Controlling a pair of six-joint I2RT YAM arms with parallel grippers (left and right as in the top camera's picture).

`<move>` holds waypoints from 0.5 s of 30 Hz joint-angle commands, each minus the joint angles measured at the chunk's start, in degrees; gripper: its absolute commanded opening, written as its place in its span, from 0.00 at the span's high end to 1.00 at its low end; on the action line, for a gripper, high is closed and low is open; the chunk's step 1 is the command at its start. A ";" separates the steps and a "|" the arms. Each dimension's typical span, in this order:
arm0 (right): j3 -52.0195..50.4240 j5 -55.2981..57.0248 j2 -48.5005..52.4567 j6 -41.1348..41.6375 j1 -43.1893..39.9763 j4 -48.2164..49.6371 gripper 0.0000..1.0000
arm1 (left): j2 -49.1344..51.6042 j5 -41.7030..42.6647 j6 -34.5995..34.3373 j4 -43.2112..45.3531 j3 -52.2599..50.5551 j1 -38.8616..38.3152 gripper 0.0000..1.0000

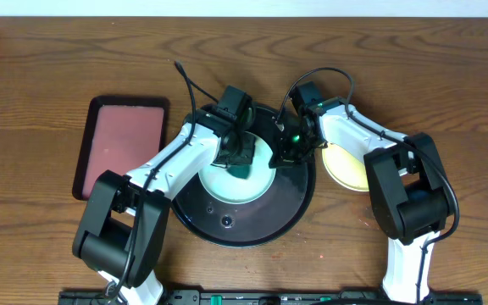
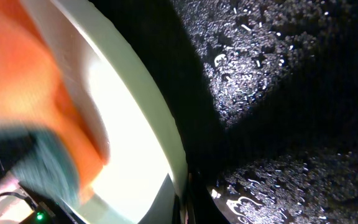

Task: Clean dirty plates on tray and stack at the side
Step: 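Scrub the mint plate with the sponge while right gripper holds its rim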

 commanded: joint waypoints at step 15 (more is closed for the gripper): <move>-0.85 -0.09 1.18 0.15 0.33 -0.07 0.99 | 0.17 14.73 5.44 -13.70 0.52 0.17 0.92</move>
